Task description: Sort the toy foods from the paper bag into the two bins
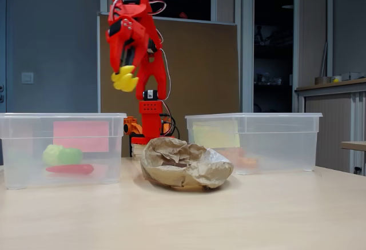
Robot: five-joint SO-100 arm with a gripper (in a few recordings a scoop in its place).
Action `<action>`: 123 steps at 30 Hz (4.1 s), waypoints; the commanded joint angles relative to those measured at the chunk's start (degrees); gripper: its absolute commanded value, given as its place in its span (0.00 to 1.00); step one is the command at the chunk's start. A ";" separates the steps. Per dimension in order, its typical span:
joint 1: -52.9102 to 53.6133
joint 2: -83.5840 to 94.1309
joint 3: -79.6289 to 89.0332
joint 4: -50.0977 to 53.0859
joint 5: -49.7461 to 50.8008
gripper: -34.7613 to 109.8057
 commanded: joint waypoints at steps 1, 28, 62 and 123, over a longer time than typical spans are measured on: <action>6.59 5.98 5.80 -2.99 1.14 0.27; 16.08 9.76 24.61 -16.00 8.35 0.42; -25.40 8.17 35.68 -27.16 8.79 0.39; -31.11 -30.85 5.98 -19.86 2.55 0.38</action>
